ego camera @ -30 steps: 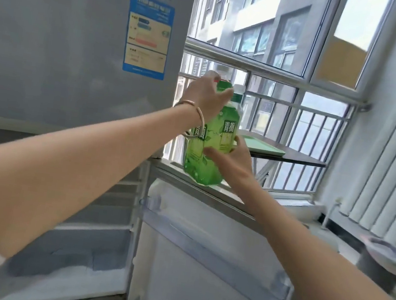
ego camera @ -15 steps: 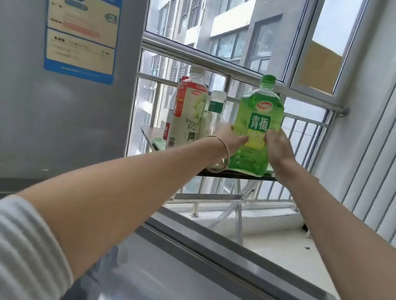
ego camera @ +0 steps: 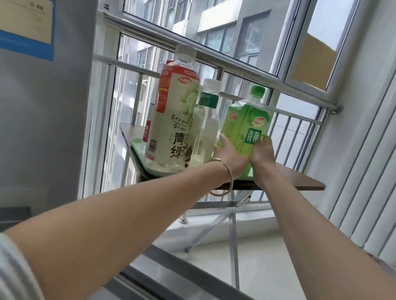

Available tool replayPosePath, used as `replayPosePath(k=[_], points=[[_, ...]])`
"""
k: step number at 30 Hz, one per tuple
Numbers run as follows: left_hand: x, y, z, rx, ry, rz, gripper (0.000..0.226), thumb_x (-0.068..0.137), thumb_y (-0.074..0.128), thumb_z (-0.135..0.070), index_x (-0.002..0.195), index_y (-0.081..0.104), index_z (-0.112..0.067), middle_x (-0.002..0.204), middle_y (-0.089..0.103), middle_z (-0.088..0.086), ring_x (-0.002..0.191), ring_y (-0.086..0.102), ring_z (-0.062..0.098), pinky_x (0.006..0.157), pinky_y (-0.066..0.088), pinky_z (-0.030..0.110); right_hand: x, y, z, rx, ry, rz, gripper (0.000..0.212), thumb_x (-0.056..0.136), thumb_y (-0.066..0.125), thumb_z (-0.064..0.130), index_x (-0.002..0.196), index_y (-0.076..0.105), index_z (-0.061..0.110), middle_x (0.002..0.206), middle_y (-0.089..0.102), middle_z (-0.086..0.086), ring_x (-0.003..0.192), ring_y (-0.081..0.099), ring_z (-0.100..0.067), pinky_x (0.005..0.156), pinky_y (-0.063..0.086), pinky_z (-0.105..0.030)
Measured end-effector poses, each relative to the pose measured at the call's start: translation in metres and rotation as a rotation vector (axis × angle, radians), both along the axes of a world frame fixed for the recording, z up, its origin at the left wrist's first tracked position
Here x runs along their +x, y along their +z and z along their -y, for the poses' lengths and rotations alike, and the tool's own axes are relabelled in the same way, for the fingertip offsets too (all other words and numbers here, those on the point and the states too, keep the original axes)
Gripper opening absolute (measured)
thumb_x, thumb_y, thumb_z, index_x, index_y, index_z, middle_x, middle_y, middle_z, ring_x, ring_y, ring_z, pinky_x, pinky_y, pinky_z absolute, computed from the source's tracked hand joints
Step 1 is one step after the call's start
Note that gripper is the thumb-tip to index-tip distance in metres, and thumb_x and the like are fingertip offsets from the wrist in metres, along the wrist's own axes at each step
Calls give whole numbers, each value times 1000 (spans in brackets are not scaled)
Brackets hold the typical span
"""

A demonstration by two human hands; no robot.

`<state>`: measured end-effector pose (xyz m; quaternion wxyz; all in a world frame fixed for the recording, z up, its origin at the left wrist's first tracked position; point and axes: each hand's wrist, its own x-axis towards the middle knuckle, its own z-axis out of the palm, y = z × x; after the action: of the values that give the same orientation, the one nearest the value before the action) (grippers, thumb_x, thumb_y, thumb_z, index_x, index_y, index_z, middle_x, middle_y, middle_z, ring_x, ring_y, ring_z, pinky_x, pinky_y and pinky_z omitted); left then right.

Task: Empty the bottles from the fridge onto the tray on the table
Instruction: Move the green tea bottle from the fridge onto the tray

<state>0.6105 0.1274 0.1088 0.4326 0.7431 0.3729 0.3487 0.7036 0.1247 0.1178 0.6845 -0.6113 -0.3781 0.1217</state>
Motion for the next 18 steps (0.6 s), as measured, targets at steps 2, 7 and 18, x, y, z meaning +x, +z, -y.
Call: replayPosePath(k=[2,7,18], points=[[-2,-5,1,72,35,-64,100,84,59,-18,149,-18,-19,155,24,17,134,40,36,107,40,49,-1,-3,0,0,-6,13,39,99,25,18,133,44,13,119,61,-9,104,61,-28,83,52,-38],[-10,-11,13,341,168,-261,83,85,57,-2,149,4,-1,149,18,22,125,46,33,104,45,38,-6,-4,-2,-28,28,39,40,100,24,20,137,40,15,119,61,-7,98,58,-23,66,46,-29],[-54,-2,33,458,222,-155,28,88,51,-7,115,57,-5,109,63,10,86,58,21,70,49,27,-33,0,24,4,-330,145,36,91,37,2,120,56,9,115,65,-8,92,59,-23,73,48,-34]])
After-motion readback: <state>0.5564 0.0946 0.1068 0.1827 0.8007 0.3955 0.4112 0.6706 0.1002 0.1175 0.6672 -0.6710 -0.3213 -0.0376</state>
